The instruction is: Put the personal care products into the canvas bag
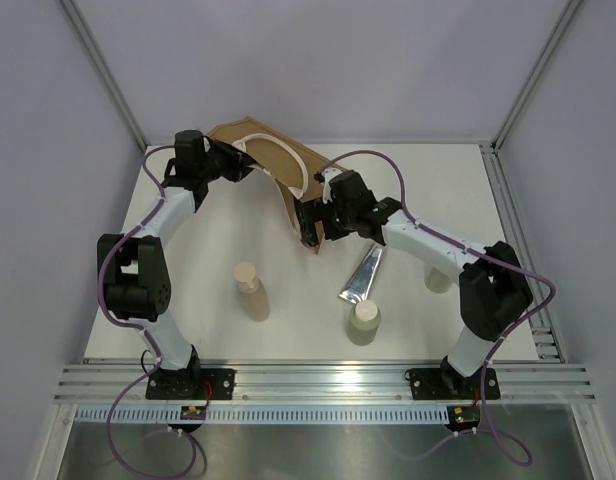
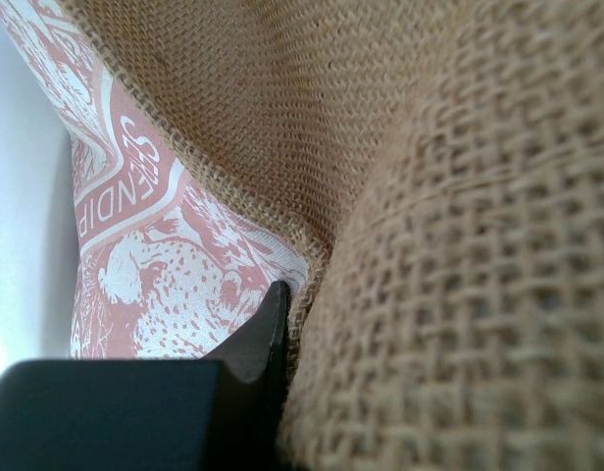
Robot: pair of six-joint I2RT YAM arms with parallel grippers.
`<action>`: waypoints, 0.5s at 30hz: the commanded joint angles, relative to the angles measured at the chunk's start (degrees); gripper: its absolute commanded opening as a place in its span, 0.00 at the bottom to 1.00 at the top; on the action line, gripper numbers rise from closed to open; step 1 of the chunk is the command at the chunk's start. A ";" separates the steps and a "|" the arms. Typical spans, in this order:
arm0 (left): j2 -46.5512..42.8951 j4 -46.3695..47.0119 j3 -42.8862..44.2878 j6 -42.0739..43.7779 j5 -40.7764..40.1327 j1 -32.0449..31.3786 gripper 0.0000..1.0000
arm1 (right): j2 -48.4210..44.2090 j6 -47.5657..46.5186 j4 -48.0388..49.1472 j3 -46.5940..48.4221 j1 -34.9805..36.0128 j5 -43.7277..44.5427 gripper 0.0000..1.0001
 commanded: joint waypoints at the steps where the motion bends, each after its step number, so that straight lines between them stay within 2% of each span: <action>1: -6.64 10.53 3.32 -3.38 5.66 0.12 0.00 | 2.17 1.58 7.95 -0.75 0.13 3.69 1.00; 3: -6.82 10.97 2.88 -3.55 5.75 0.12 0.00 | 4.28 2.53 11.81 -0.93 0.04 3.16 0.99; 6: -7.26 10.80 2.26 -3.46 5.75 0.12 0.00 | 6.57 6.75 13.50 1.09 0.04 7.02 0.97; 10: -7.78 10.53 1.91 -3.20 5.83 0.47 0.00 | 7.18 9.22 14.99 2.23 0.04 13.17 0.72; 11: -7.87 10.62 1.82 -3.20 5.92 0.47 0.00 | 7.10 9.13 14.82 2.41 0.04 14.92 0.60; 15: -8.22 10.44 1.82 -2.94 6.27 0.73 0.00 | 3.59 8.16 17.71 -0.75 -0.58 15.46 0.36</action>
